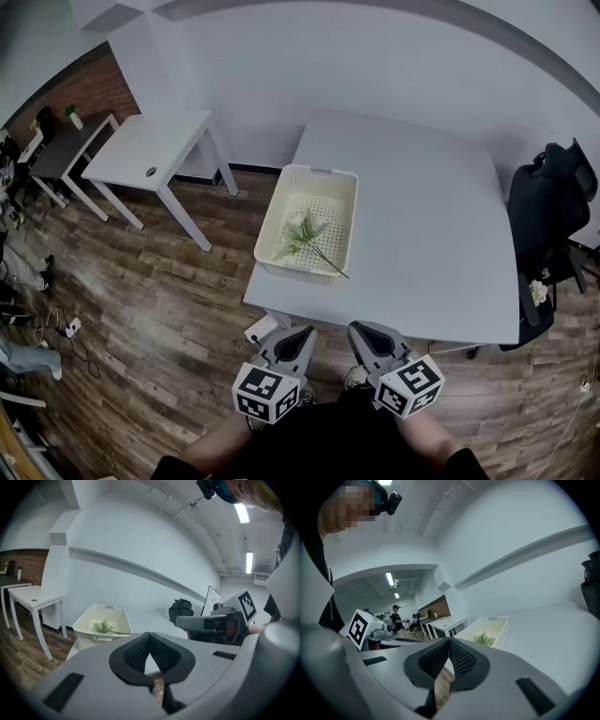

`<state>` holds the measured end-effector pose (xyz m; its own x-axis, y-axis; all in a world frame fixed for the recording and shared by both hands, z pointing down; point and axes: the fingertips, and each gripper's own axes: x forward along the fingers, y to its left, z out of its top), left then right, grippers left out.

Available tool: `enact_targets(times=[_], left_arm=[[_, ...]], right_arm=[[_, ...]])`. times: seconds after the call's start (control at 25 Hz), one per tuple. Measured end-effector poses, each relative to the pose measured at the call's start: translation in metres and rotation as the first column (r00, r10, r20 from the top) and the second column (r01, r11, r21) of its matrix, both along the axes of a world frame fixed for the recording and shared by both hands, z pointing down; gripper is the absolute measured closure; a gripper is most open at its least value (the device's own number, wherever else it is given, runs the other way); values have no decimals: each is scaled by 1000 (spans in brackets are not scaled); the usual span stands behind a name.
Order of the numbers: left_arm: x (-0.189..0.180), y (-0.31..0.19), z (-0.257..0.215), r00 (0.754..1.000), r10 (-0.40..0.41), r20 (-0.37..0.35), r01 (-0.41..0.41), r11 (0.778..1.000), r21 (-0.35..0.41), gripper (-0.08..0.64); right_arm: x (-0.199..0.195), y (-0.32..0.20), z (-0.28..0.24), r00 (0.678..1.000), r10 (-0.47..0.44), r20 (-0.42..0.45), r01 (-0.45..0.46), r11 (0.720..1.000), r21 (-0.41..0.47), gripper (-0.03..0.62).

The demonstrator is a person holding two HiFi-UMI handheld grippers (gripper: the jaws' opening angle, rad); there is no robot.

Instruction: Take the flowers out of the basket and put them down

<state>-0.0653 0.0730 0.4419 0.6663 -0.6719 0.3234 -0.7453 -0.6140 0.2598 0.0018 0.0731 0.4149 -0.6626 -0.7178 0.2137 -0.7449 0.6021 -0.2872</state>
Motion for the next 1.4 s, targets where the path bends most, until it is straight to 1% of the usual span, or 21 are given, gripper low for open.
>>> enact_targets(times=[0.24, 0.36, 0.6, 0.96, 1.16, 1.4], left_arm=[[22, -16, -2, 998, -58, -7, 58, 998, -14, 554], [31, -24, -2, 996, -86, 3, 86, 996, -24, 554], [45, -35, 3, 990, -138, 28, 139, 990, -35, 554], [58, -54, 5, 971, -235, 34, 236, 971, -37, 554], [67, -61, 11, 961, -274, 48, 276, 960, -41, 554], [67, -72, 13, 950, -306, 67, 309, 950, -39, 554]], right_arm=[[22, -22, 0, 998, -61, 7, 61, 998, -29, 569], [34, -33, 2, 996, -85, 20, 85, 995, -45, 569], [46, -53, 10, 989, -142, 33, 143, 988, -58, 569], [62, -77, 14, 973, -227, 34, 229, 971, -72, 569], [73, -87, 22, 965, -263, 19, 264, 961, -85, 569], [76, -99, 27, 958, -286, 23, 287, 953, -95, 569]])
